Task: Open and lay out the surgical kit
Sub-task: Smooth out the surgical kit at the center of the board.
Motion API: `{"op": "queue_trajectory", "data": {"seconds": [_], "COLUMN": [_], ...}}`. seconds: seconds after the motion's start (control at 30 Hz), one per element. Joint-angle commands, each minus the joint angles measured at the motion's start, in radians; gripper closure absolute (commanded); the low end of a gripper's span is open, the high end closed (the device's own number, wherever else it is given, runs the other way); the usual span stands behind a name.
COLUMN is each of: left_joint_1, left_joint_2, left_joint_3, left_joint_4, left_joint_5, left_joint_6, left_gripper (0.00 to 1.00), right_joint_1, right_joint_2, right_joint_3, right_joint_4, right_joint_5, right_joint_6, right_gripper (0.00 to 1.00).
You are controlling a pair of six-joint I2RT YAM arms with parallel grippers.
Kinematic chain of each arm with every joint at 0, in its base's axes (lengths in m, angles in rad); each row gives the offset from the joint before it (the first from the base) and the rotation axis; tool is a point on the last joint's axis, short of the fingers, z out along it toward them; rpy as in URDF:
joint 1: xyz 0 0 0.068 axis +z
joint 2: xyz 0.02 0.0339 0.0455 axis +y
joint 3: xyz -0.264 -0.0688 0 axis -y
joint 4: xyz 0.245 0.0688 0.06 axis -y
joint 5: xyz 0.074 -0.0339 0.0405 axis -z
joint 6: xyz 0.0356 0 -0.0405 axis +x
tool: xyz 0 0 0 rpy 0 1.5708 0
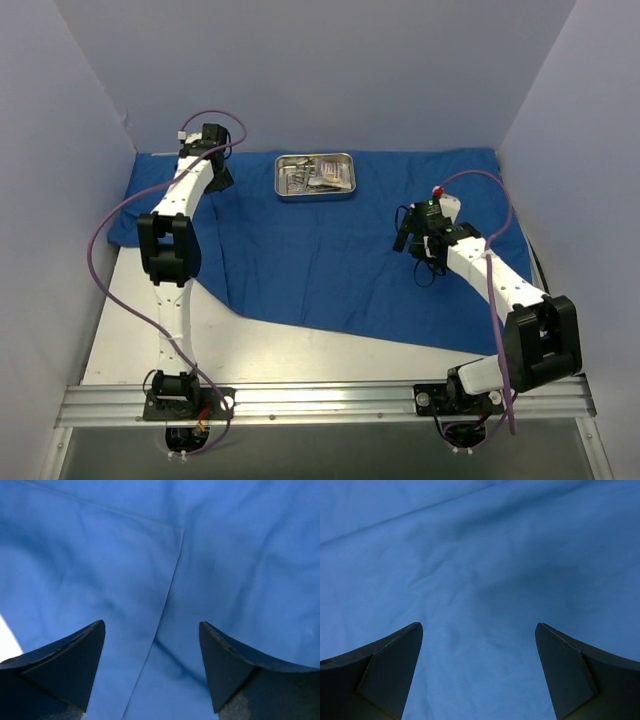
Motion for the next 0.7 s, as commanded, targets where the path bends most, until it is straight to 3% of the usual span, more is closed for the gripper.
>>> {"op": "queue_trajectory", "data": {"seconds": [0.0,0.17,0.2,0.33,0.67], "left_joint_1": [0.005,0.006,0.006,0.006,0.015], "left_joint_2": [0.076,0.191,0.201,0.242,0.276], "left_joint_3": [0.138,0.238,0.252,0.251,0.261], "left_joint_4": [-0.041,-0.048,-0.047,-0.042,-0.079], "left_joint_5": [-0.070,-0.074,-0.073,-0.062,-0.073], "left_joint_6": [0.023,0.052,0.066,0.074,0.074], "left_gripper": [0.19,0.29,0.35,0.45,0.54], "right_joint_1": [0.040,0.106,0.112,0.132,0.153], "right_joint_2": [0.024,0.066,0.073,0.086,0.080], "right_joint_3": [0.038,0.066,0.069,0.070,0.049], "right_joint_4": [0.050,0.061,0.062,0.066,0.079], "right_joint_5": [-0.021,-0.016,-0.016,-0.013,-0.018], "right_joint_6": [-0.038,-0.066,-0.072,-0.075,-0.080], "right_gripper": [0.09,0.09,0.09,0.09,0.09]}}
